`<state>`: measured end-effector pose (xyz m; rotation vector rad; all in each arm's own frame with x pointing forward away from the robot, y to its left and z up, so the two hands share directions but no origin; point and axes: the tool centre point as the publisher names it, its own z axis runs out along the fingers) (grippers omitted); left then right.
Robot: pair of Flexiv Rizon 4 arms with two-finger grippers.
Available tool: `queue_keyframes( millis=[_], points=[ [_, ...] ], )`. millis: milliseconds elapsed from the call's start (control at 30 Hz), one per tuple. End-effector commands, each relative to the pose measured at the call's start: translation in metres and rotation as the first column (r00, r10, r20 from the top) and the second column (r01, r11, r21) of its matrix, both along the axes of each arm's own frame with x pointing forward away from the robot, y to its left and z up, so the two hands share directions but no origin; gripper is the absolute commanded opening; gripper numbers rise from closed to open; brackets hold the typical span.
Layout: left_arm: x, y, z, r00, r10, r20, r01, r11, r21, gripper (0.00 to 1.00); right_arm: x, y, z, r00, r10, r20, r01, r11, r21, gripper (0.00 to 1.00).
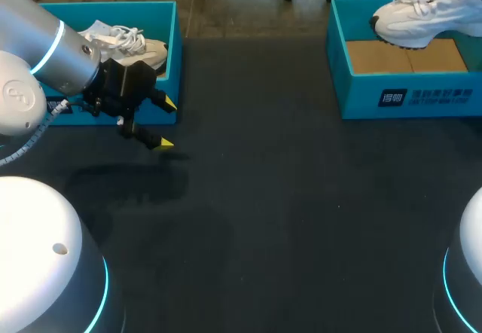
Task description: Take the shoe out of the shoebox, open the shoe tongue, remove and reinsert the insole, then place the shoe into the shoebox
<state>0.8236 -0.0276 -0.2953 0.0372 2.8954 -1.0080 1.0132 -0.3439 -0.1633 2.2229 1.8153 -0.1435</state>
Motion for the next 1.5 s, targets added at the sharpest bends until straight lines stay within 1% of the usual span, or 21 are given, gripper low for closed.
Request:
queue_keyframes(
  millis=[33, 67, 333, 400, 567, 667, 800, 1100, 1300, 1500],
  points=[
    [0.000, 0.000, 0.000, 1.000, -0.001, 0.000, 0.001, 1.000, 0.002, 1.00, -0.001, 0.006, 0.003, 0.998, -0.053, 0.019, 0.053, 0.998, -0.020, 0.00],
    [0.000, 0.000, 0.000, 1.000, -0.001, 0.000, 0.001, 1.000, 0.002, 1.00, 0.000, 0.006, 0.002, 0.998, -0.070, 0.005, 0.070, 0.997, -0.012, 0.00],
    [0.000, 0.000, 0.000, 1.000, -0.001, 0.000, 0.001, 1.000, 0.002, 1.00, 0.008, 0.004, -0.006, 0.999, -0.052, 0.011, 0.052, 0.999, -0.010, 0.00],
    [0.000, 0.000, 0.000, 1.000, -0.001, 0.000, 0.001, 1.000, 0.002, 1.00, 0.012, 0.002, -0.008, 0.999, -0.048, -0.001, 0.048, 0.999, -0.018, 0.00],
    [0.000, 0.000, 0.000, 1.000, -0.001, 0.000, 0.001, 1.000, 0.002, 1.00, 0.024, -0.004, -0.015, 0.998, -0.055, 0.002, 0.055, 0.998, -0.024, 0.00],
    [0.000, 0.000, 0.000, 1.000, -0.001, 0.000, 0.001, 1.000, 0.002, 1.00, 0.036, -0.006, -0.020, 0.998, -0.064, 0.009, 0.064, 0.998, -0.022, 0.00],
    [0.000, 0.000, 0.000, 1.000, -0.001, 0.000, 0.001, 1.000, 0.002, 1.00, 0.049, -0.007, -0.030, 0.998, -0.056, 0.013, 0.057, 0.998, -0.018, 0.00],
    [0.000, 0.000, 0.000, 1.000, -0.001, 0.000, 0.001, 1.000, 0.002, 1.00, 0.069, -0.013, -0.057, 0.999, -0.049, 0.002, 0.049, 0.999, -0.009, 0.00],
    [0.000, 0.000, 0.000, 1.000, -0.001, 0.000, 0.001, 1.000, 0.002, 1.00, 0.080, -0.015, -0.076, 1.000, -0.023, -0.008, 0.023, 1.000, -0.007, 0.00],
    [0.000, 0.000, 0.000, 1.000, -0.001, 0.000, 0.001, 1.000, 0.002, 1.00, 0.084, -0.018, -0.091, 1.000, -0.016, -0.022, 0.016, 1.000, -0.006, 0.00]
  ],
)
